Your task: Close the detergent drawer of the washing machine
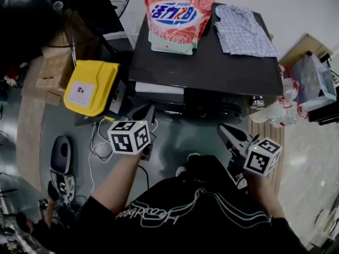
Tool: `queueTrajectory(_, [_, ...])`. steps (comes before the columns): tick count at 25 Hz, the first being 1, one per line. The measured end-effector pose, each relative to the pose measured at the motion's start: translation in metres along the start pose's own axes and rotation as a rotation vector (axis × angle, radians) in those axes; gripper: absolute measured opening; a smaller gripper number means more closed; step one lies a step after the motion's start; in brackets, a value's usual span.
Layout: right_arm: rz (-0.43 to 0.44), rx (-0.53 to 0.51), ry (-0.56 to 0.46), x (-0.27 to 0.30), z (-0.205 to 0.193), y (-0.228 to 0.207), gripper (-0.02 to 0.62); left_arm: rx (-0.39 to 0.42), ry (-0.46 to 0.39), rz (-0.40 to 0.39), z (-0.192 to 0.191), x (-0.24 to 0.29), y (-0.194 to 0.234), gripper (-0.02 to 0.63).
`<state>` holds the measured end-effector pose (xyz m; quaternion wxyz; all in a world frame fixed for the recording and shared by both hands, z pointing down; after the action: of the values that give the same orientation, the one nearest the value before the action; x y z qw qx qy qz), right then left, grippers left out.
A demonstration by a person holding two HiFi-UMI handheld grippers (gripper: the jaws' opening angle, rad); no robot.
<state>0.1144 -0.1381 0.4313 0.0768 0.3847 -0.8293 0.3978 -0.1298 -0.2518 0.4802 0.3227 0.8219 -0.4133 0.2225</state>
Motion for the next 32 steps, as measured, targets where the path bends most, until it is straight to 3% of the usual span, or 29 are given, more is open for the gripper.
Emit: queueTrajectory(32, [0.064, -0.027, 0.066, 0.018, 0.058, -0.03, 0.026, -0.063, 0.007, 0.073, 0.032, 0.029, 0.008, 0.023])
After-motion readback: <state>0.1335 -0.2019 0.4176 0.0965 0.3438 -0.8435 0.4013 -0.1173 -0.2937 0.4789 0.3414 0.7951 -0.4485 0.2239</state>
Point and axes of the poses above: the fingertips, and each gripper's own axes: x forward along the fingers, y to its left, z out of its top, the point moved 4 cm from there along -x, backward along the fingers, and after that the axes turned 9 degrees about y, right-handed, at the moved point
